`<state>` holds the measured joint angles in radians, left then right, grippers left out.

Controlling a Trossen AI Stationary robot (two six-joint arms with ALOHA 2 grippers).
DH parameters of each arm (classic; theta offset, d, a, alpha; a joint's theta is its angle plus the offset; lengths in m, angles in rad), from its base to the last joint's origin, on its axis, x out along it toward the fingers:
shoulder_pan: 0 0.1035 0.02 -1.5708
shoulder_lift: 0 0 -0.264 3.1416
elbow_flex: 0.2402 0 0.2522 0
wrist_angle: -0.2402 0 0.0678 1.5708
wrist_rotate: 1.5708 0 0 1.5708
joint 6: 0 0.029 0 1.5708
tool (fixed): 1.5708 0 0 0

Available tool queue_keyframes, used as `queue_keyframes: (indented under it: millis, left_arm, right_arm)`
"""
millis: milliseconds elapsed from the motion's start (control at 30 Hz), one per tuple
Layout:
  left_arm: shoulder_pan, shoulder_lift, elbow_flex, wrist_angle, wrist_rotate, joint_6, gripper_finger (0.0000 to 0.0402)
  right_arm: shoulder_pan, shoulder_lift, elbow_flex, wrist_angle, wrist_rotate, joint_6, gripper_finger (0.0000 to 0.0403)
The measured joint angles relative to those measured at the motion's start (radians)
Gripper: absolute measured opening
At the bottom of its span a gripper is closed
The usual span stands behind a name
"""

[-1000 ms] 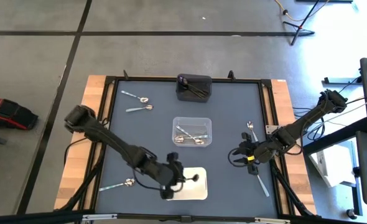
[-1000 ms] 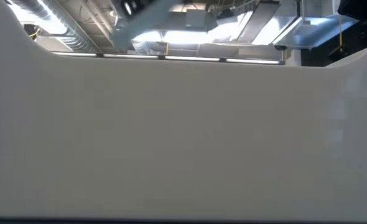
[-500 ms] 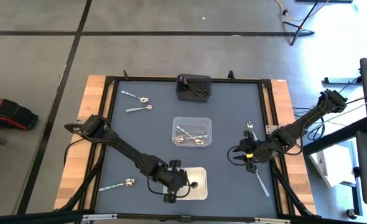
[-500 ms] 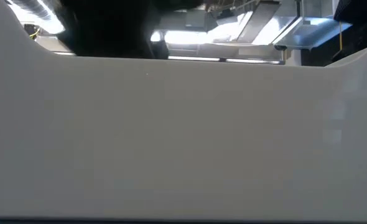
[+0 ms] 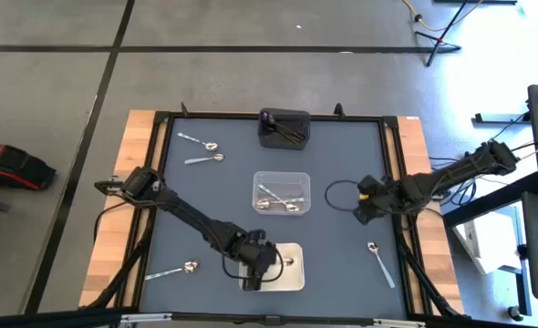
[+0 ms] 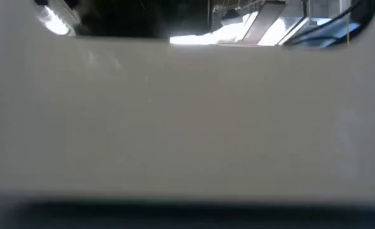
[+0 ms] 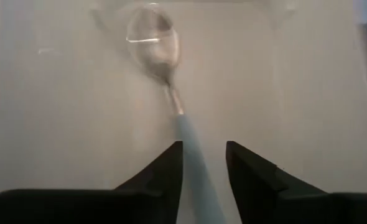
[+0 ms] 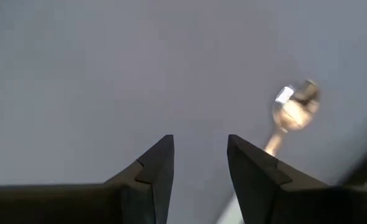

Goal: Sort silverware by color (type)
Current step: Put the middle right blue spoon into the white bin

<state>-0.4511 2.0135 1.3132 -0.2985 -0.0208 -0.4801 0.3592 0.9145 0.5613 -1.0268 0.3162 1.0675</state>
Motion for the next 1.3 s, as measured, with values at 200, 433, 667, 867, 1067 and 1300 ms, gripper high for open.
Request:
queue_keyframes:
  millis: [200,433,667,867,1067,1300]
  left_arm:
    - [-0.051,-0.012,-0.003,-0.012,-0.073,0.035,0.0125]
    - [-0.120,-0.048,-0.003,-0.007,-0.191,0.054,0.0125]
    - [-0.181,-0.058,-0.003,0.003,-0.277,0.038,0.0125]
    - [-0.216,-0.058,-0.003,0.027,-0.333,0.038,0.0125]
    - [-0.228,-0.058,-0.003,0.033,-0.337,0.042,0.0125]
    - [-0.228,-0.058,-0.003,0.032,-0.337,0.037,0.0125]
  right_arm:
    - [-0.188,0.050,-0.001,-0.024,-0.067,-0.066,0.0175]
    - [-0.400,0.186,-0.001,-0.003,-0.157,-0.185,0.0223]
    - [-0.577,0.365,-0.002,-0.006,-0.259,-0.321,0.0204]
    - [-0.652,0.475,0.005,-0.003,-0.348,-0.459,0.0175]
    - [-0.655,0.492,0.004,0.014,-0.385,-0.526,0.0104]
    - [-0.653,0.478,0.014,0.006,-0.349,-0.551,0.0009]
